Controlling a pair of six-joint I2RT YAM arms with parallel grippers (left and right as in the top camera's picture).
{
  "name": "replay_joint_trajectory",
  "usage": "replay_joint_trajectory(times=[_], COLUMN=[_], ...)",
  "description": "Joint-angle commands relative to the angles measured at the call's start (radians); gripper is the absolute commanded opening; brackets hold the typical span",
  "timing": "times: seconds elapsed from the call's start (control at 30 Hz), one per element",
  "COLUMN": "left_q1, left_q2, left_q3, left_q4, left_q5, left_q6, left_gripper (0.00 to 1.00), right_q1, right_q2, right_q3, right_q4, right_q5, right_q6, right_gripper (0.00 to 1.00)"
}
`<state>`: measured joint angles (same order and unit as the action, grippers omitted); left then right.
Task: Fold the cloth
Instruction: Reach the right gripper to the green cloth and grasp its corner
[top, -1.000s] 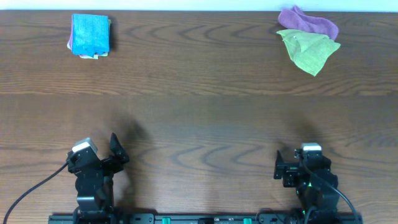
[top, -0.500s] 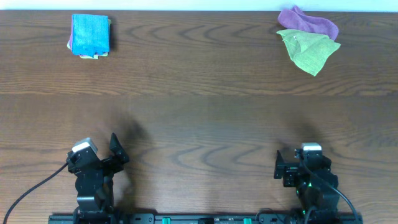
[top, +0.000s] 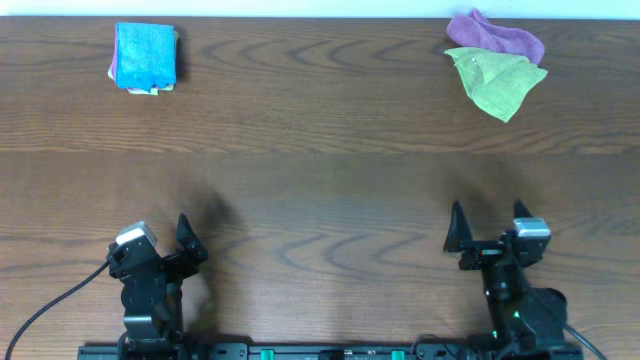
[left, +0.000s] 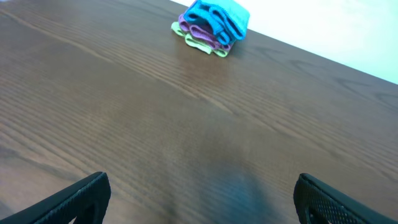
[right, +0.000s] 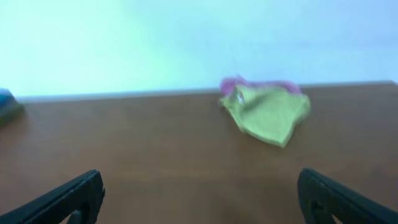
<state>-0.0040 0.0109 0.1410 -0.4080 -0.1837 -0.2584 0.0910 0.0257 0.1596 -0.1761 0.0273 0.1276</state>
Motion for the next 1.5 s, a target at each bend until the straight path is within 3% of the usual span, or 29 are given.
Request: replay_joint_trajectory(times=[0.0, 0.1, 0.23, 0.57, 0.73, 1.07, 1.47], left_q1=[-0.002, -0.002, -0.002, -0.002, -0.002, -0.002, -0.002], left_q2=[-0.006, -0.006, -0.006, -0.006, -0.006, -0.006, -0.006], left_q3=[-0.021, -0.021, -0.021, -0.021, -0.021, -0.021, -0.021], left_q4=[-0.002, -0.002, -0.002, -0.002, -0.002, -0.002, -0.002], left_q5=[-0.007, -0.007, -0.007, -0.007, -0.007, -0.007, -0.007], left_q6=[0.000, 0.000, 0.000, 0.000, 0.000, 0.000, 0.000], left_gripper=[0.95, 0.95, 0.95, 0.95, 0.95, 0.95, 0.95], right_q1=[0.008, 0.003, -0.048, -0.198, -0.226, -0.227, -0.190], right_q2=[0.061, 0.198, 0.529, 1.236, 1.506, 1.847, 1.998], right_q3=[0.008, 0.049, 0.219, 0.816, 1.061, 1.226, 1.339], right_q4=[0.077, 0.147, 0.153, -0.067, -0.127, -0.158, -0.147], right_q5=[-0.065, -0.036, -0.002, -0.006, -0.006, -0.034, 0.052], right_q6=[0.092, 0.104, 0.086, 0.027, 0.013, -0.003, -0.145], right_gripper=[0.99, 0.99, 0.99, 0.99, 0.99, 0.95, 0.93])
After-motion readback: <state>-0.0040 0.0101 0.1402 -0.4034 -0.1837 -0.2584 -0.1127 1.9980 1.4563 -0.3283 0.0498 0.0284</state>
